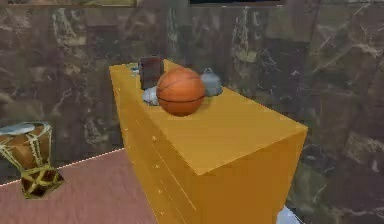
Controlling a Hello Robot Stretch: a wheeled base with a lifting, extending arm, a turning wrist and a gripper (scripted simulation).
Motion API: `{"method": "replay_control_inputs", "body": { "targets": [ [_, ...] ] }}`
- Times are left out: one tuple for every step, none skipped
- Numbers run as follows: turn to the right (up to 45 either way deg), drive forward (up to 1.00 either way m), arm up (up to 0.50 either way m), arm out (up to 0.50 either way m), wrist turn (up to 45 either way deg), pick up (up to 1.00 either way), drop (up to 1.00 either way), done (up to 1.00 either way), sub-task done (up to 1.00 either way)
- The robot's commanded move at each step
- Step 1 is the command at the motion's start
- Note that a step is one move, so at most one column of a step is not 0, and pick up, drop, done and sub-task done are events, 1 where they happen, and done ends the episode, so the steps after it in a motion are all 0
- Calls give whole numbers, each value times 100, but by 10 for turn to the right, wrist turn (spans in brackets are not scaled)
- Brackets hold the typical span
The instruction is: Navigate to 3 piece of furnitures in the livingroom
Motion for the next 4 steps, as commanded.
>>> {"method": "replay_control_inputs", "body": {
  "targets": [
    [-450, 0, 0, 0, 0, 0, 0, 0, 0],
    [-150, 0, 0, 0, 0, 0, 0, 0, 0],
    [0, 5, 0, 0, 0, 0, 0, 0, 0],
    [-390, 0, 0, 0, 0, 0, 0, 0, 0]
  ]
}}
